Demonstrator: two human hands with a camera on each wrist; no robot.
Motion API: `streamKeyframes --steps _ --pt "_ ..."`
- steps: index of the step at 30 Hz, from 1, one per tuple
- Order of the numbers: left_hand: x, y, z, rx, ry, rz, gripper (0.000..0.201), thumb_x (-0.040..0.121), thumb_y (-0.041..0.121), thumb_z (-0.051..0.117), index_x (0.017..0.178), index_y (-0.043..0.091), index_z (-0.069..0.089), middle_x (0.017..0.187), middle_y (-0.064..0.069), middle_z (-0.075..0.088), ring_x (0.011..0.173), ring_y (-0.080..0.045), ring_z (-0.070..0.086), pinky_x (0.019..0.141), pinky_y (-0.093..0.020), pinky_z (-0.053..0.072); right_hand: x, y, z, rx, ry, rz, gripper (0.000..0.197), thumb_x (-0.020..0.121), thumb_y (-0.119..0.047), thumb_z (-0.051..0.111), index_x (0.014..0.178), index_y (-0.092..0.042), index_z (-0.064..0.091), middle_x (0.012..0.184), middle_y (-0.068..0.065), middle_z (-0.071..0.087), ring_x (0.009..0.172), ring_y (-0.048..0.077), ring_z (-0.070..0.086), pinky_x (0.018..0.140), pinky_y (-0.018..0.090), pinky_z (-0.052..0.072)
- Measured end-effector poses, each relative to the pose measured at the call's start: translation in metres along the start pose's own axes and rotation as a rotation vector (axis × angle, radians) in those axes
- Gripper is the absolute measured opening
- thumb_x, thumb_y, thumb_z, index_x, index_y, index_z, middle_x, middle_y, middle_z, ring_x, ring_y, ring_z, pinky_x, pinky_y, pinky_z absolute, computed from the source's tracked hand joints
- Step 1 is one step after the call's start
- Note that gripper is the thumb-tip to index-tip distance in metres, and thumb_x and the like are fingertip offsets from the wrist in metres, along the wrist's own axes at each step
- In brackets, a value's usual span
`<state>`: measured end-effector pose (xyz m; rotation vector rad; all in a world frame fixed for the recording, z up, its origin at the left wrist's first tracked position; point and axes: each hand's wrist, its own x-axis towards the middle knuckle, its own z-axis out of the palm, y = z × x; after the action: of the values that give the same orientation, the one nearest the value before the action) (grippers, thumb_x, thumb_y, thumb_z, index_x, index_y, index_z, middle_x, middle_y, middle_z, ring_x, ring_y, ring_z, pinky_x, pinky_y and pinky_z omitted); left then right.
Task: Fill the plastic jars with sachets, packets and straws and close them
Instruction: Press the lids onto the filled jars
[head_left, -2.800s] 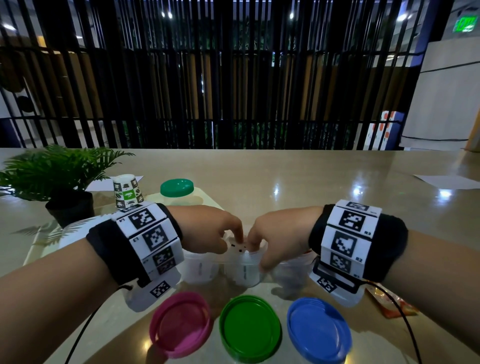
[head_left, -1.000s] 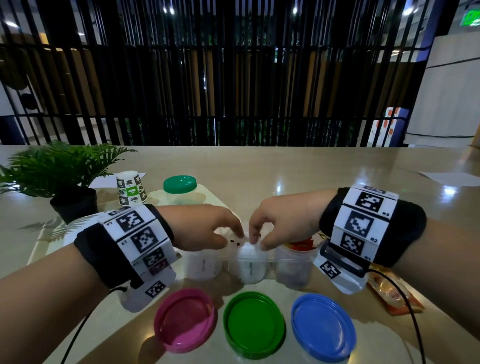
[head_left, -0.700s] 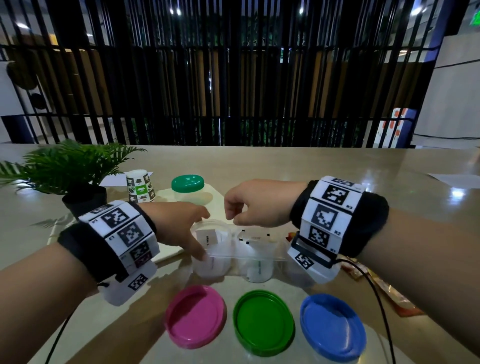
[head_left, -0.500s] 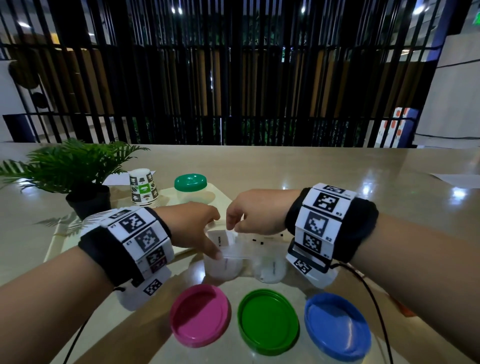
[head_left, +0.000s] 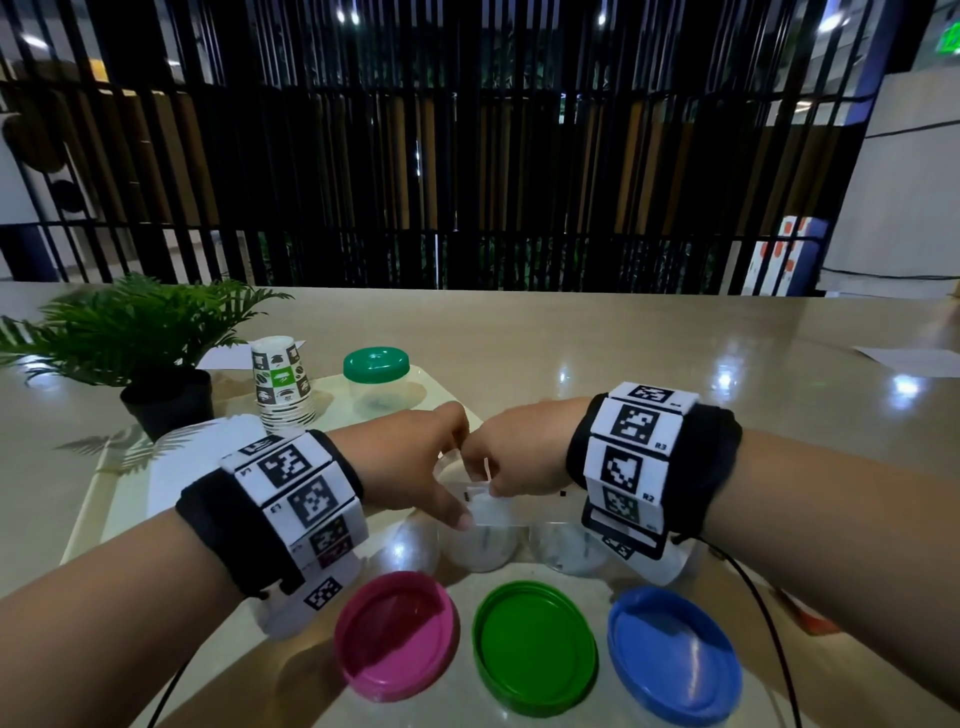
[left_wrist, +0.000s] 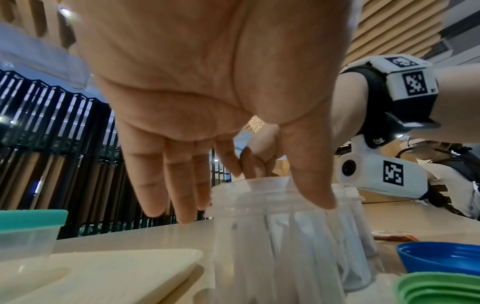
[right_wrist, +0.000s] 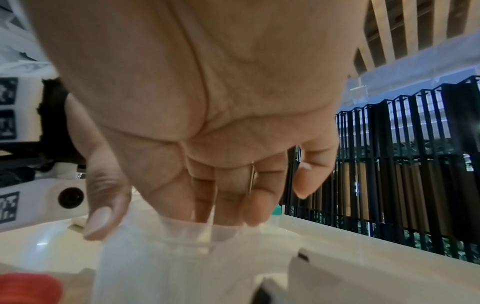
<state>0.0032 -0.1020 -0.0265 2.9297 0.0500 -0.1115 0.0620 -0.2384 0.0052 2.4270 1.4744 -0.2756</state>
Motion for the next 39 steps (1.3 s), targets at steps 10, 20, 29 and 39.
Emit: streamKeyframes --steps 10,20,29,39 --pt "0.004 0.003 0.005 0.236 -0.217 -0.037 0.055 0.078 0.059 0.067 0.121 0.024 0.061 0.129 0.006 0.046 0.107 -0.014 0.053 0.096 -0.035 0.047 -0.016 0.009 -0.002 0.196 -0.046 -0.027 0.024 0.097 -0.024 0.050 0.119 -0.024 0.061 0.117 -0.006 0.060 0.095 0.011 0.054 0.079 0.023 0.043" --pt "0.000 -0.001 -0.012 0.171 -0.043 0.099 0.042 0.071 0.058 0.075 0.099 0.035 0.054 0.129 0.010 0.044 0.120 -0.011 0.043 0.103 -0.036 0.040 -0.004 0.009 0.013 0.031 -0.125 0.005 0.042 0.088 -0.048 0.057 0.122 -0.025 0.061 0.121 -0.003 0.061 0.117 0.018 0.053 0.106 0.046 0.035" --pt "0.000 -0.002 -0.015 0.217 -0.133 0.093 0.051 0.073 0.062 0.071 0.117 0.037 0.065 0.134 0.007 0.055 0.133 -0.014 0.041 0.108 -0.035 0.034 0.001 0.027 0.015 0.190 -0.154 -0.036 0.047 0.085 -0.041 0.061 0.130 -0.033 0.053 0.135 -0.007 0.051 0.131 0.020 0.042 0.106 0.045 0.036" --pt "0.005 -0.002 -0.012 0.239 -0.135 0.076 0.058 0.073 0.067 0.067 0.123 0.037 0.060 0.131 0.014 0.057 0.131 -0.010 0.043 0.112 -0.044 0.026 -0.007 0.025 0.011 0.077 -0.083 -0.026 0.046 0.084 -0.054 0.060 0.121 -0.029 0.061 0.121 -0.006 0.058 0.119 0.016 0.050 0.112 0.050 0.023"
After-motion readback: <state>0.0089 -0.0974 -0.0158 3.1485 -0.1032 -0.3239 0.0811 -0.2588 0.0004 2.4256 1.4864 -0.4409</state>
